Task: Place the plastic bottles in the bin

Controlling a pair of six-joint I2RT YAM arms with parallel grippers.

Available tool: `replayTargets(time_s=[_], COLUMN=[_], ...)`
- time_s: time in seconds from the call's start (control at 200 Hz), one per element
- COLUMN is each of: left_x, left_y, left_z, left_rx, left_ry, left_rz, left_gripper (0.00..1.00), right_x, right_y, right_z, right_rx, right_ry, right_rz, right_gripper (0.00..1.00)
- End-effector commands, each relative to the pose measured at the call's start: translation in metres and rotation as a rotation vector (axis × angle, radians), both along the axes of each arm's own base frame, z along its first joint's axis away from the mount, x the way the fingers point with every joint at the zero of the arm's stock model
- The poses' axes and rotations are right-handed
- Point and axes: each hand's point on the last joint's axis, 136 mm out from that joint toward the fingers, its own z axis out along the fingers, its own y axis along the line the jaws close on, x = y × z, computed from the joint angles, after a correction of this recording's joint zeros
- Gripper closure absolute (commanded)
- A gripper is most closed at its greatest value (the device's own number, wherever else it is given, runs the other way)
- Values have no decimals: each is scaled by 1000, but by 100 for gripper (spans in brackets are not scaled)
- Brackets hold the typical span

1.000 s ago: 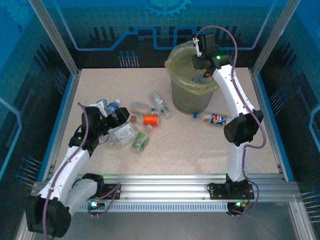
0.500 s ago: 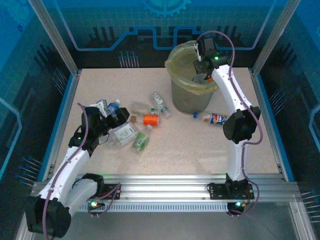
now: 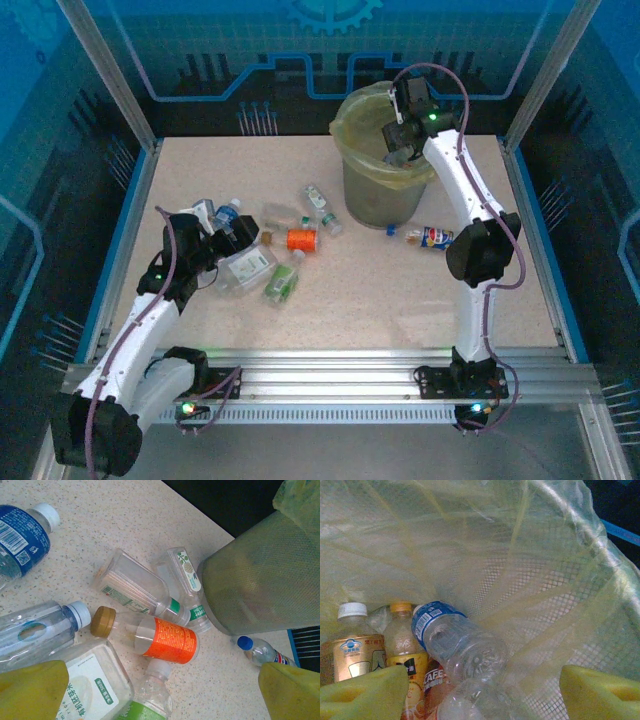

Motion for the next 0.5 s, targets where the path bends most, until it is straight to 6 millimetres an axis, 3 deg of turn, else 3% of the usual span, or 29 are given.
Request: replayTargets(time_s=[0.0,0.125,0.215,0.495], left_x=[0,0,-1,-1], left_y=[4,4,5,6], left_z=[11,12,13,13], left_rx=[11,12,15,16], left_ry=[-25,-29,-31,-33], left_rz=[7,9,12,20], left_gripper=[1,1,1,1], right_x=[-15,-27,-38,-75], right_y=[-7,-5,-3,-10], right_z=[26,41,54,82], right_rx=[40,91,137,213], right_ry=[-27,-49,-69,-113], right_rz=[-9,-5,-3,-38], right_gripper=[18,11,0,0])
